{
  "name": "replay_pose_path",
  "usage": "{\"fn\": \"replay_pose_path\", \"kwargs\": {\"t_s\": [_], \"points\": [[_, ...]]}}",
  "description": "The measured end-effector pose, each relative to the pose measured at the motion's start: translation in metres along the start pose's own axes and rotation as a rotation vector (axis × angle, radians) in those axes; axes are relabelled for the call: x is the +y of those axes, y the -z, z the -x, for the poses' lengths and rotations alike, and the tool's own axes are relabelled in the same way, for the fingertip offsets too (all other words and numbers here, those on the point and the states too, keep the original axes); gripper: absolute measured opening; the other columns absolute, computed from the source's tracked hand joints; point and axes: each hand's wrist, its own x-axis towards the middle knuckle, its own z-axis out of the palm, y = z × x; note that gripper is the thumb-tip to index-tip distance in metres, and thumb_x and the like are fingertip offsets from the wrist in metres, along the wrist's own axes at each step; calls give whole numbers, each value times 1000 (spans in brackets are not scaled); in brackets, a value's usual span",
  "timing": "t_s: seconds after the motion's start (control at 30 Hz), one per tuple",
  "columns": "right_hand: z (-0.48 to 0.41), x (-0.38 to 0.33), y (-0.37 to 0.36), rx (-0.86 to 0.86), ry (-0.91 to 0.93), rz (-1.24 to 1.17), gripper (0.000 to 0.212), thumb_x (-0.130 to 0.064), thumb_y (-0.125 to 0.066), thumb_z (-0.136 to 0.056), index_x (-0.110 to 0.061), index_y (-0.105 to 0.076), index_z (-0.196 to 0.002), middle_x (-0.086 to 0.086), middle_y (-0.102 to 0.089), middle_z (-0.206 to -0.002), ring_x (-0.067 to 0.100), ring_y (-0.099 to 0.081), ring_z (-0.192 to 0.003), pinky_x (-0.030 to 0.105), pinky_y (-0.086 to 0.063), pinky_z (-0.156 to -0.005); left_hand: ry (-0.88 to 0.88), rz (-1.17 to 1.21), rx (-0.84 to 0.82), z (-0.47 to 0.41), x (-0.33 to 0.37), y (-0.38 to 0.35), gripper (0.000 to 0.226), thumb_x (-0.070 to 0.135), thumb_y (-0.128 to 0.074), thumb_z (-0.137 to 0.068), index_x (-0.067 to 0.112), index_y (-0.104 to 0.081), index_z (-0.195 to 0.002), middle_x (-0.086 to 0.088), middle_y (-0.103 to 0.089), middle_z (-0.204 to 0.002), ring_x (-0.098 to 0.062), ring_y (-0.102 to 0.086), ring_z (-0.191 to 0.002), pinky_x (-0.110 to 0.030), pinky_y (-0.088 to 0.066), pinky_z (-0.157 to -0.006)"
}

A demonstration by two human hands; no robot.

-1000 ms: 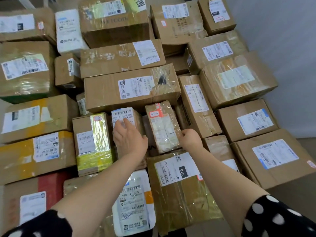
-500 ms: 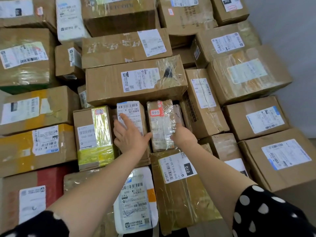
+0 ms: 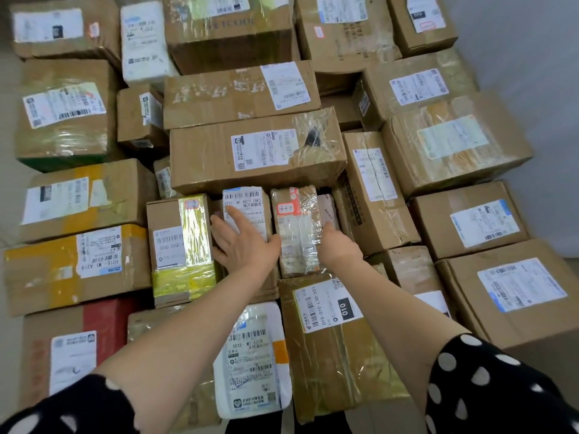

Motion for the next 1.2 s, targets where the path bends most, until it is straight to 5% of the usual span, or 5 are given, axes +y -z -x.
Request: {"fn": "replay_pose_path", "kwargs": {"t_s": [0.33,0.5,0.7,0.9,1.2], "points": [[101,9,54,288,-104,-165,36,-24,-50,-93,-8,-40,-124,13,-54,-121,30,-56,-103,35,-43,-71,-577,-278,-31,39,42,71,81,38,-55,-89,21,-7,-152,-8,-2,-159,-30,2,-146,-53,-4,-117],[183,7,50,455,-296,-291,57,-37,-55,-91,-10,-35,-138,11,-45,-136,31,-51,-115,40,-49,-83,-969,-485,-32,75,40,102,80,39,-51,-90,23,-2,-153,-2,-5,-161,-25,2,-148,-52,0,-118],[278,-13,15,576,-449,-357,73,-45,-55,-91,-11,-24,-148,8,-36,-148,28,-36,-134,38,-34,-108,-1225,-644,-83,129,19,126,80,42,-50,-91,24,-2,-153,-4,-8,-161,-29,-2,-147,-53,-1,-117],[363,-25,-31,633,-632,-378,70,-52,-56,-87,-13,-34,-141,8,-43,-140,26,-40,-131,39,-31,-110,-1412,-740,-203,190,-22,132,82,45,-52,-92,25,-1,-153,-3,-10,-160,-31,-8,-146,-54,-16,-115],[476,-104,-141,732,-798,-358,70,-53,-57,-86,-14,-35,-140,5,-40,-145,25,-32,-137,42,-19,-115,-1704,-886,-123,257,-156,170,72,42,-48,-92,21,-13,-152,-4,-28,-155,-26,-19,-144,-50,-11,-117]]}}
